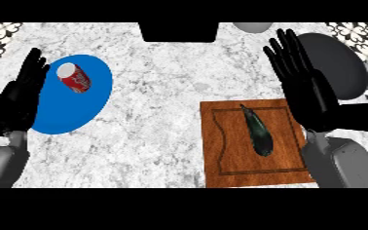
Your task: Pick the eggplant from the cutting board and place it in the pan
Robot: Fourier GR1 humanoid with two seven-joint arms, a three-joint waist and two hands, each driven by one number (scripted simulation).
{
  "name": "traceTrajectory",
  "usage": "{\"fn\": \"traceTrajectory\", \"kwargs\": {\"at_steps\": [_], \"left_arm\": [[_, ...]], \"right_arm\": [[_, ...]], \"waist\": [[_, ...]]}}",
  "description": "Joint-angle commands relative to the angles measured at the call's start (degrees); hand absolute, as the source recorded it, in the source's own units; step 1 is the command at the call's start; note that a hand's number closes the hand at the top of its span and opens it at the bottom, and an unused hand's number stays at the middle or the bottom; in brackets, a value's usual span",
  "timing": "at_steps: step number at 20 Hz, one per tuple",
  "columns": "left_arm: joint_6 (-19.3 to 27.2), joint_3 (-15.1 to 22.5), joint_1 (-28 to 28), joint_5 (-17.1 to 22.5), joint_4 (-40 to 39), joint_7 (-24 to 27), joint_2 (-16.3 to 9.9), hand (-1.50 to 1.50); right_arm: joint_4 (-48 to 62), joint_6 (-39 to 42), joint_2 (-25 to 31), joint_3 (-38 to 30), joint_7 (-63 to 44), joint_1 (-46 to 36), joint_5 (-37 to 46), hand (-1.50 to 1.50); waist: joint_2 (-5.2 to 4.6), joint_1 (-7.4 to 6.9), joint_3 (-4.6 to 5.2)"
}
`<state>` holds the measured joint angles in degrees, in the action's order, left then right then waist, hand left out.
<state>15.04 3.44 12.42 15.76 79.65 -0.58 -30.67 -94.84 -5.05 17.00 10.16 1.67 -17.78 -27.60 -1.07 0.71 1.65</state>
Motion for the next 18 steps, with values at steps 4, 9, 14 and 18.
{"fn": "traceTrajectory", "kwargs": {"at_steps": [4, 9, 14, 18], "left_arm": [[-5.73, 7.94, -0.63, 3.82, 0.88, -0.85, 9.76, 0.0], [-10.32, 13.02, -2.04, 7.82, 2.26, -4.63, 14.3, 0.0], [-10.44, 14.4, -6.47, 7.57, 5.92, -4.81, 14.91, 0.0], [-9.44, 14.22, -3.64, 8.03, 6.08, -8.34, 15.63, 0.0]], "right_arm": [[8.39, 11.93, 8.12, 10.48, -4.04, -8.93, 9.77, 1.5], [12.38, 11.72, 17.11, 18.3, 2.15, -12.68, 31.89, -1.5], [28.91, 9.95, 12.73, 15.24, 25.4, -12.66, 34.42, -1.5], [27.36, 18.91, 17.47, 24.09, 15.24, -18.44, 42.04, -1.5]], "waist": [[-0.09, -3.22, -1.41], [-0.07, -4.01, -1.51], [0.51, -3.26, -1.78], [0.85, -2.77, -1.59]]}}
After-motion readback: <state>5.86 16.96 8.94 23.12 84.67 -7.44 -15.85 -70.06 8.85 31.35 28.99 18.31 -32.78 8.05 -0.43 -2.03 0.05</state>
